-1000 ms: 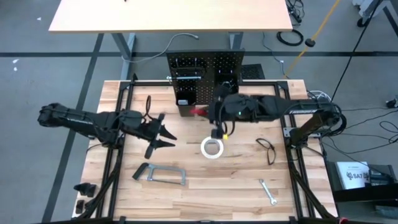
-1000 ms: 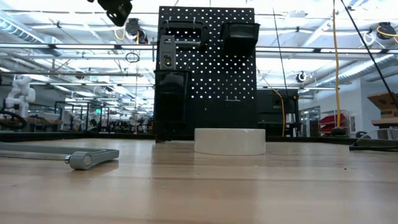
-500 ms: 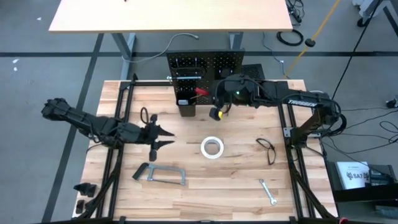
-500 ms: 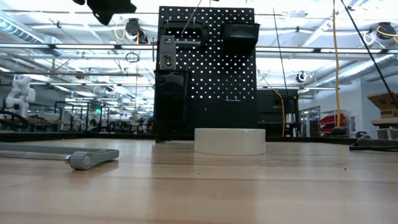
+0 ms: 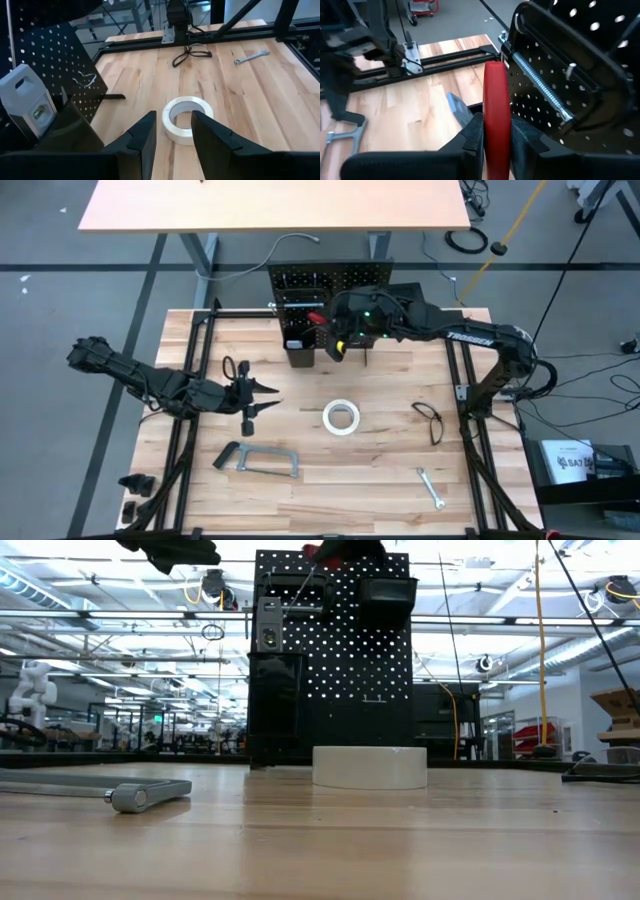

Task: Hang tools onto peg board
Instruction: Put the red t handle screwdriver into the left black tool bin

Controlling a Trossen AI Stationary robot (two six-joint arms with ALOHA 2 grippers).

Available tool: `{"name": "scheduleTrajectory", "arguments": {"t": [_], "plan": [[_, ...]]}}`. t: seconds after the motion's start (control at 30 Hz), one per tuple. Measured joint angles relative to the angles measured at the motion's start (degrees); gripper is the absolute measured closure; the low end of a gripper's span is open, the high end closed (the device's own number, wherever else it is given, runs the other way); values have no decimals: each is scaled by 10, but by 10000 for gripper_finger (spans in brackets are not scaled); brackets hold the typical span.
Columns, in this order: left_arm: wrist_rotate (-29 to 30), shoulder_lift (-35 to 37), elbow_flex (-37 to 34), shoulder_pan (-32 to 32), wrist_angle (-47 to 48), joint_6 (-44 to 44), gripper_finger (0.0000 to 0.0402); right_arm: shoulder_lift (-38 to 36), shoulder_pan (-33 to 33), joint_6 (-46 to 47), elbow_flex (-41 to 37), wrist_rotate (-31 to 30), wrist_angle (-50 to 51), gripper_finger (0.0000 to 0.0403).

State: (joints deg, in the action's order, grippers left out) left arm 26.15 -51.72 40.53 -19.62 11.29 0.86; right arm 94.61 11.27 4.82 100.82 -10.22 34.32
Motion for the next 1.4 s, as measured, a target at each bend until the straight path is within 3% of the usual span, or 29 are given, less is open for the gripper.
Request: {"name": "scheduleTrajectory", "arguments": {"t": [0.3,0.7,0.83,1.4], "plan": [[0,0,0,0,20,1,275,38,16,-12,20,-1,-15,349],[-5,0,0,0,19,2,275,160,23,-20,277,13,182,349],[-5,0,0,0,22,2,275,200,23,-20,329,28,228,349],[-19,0,0,0,34,2,275,233,26,-21,340,28,254,349]]}}
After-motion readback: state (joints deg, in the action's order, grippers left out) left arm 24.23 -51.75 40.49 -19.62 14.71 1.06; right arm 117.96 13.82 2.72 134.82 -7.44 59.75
